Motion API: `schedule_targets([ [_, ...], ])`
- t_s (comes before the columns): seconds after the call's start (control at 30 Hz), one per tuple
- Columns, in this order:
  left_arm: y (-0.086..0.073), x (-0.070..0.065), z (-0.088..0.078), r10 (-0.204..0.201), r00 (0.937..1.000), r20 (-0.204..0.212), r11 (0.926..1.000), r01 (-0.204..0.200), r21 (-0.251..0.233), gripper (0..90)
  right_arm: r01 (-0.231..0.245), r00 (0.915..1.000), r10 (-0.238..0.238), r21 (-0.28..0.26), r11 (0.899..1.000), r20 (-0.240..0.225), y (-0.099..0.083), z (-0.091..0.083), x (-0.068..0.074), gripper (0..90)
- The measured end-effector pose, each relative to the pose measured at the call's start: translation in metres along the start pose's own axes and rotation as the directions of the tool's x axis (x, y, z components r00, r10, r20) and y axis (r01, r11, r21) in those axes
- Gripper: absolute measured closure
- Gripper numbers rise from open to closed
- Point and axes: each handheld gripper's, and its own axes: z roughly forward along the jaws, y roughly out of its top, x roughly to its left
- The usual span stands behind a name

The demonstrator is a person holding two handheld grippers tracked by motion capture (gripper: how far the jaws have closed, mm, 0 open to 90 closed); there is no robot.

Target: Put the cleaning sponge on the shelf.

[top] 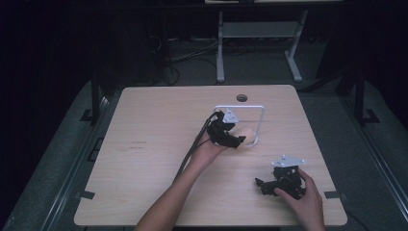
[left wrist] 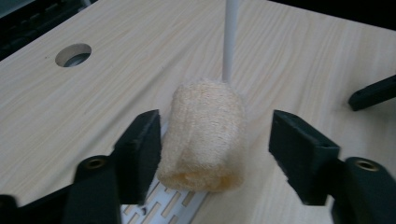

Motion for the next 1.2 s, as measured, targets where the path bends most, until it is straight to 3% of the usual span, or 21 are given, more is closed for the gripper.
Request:
schedule_targets([
  [0.07,-0.001,-0.002,-0.004,-0.007,0.9999,0.014,0.9999,0.007,-0.012,47.9,-0.001,1.0000,0.001,0.000,1.000,0.000,0.000,0.000,0.000,0.0],
  [0.3,-0.005,-0.008,-0.006,-0.039,0.9943,0.100,0.9992,0.038,0.007,89.8,0.001,1.0000,-0.001,0.000,1.000,0.001,0.000,0.000,0.000,0.0],
  [0.47,-0.012,-0.015,0.002,-0.035,0.9903,0.134,0.9989,0.030,0.036,89.9,0.001,1.0000,-0.001,0.000,1.000,0.001,0.000,0.000,0.000,0.0],
  [0.7,-0.025,-0.024,0.024,-0.041,0.9874,0.153,0.9958,0.028,0.087,89.9,-0.001,1.0000,0.001,0.000,1.000,0.000,0.000,0.000,0.000,0.0],
  [0.93,-0.035,-0.024,0.042,-0.079,0.9857,0.149,0.9916,0.062,0.113,89.9,-0.001,1.0000,0.001,-0.001,1.000,-0.001,0.000,0.000,0.000,0.0],
  [1.2,-0.039,-0.017,0.045,-0.088,0.9888,0.121,0.9888,0.072,0.131,89.9,0.001,1.0000,-0.001,0.000,1.000,0.000,0.000,0.000,0.000,0.0],
])
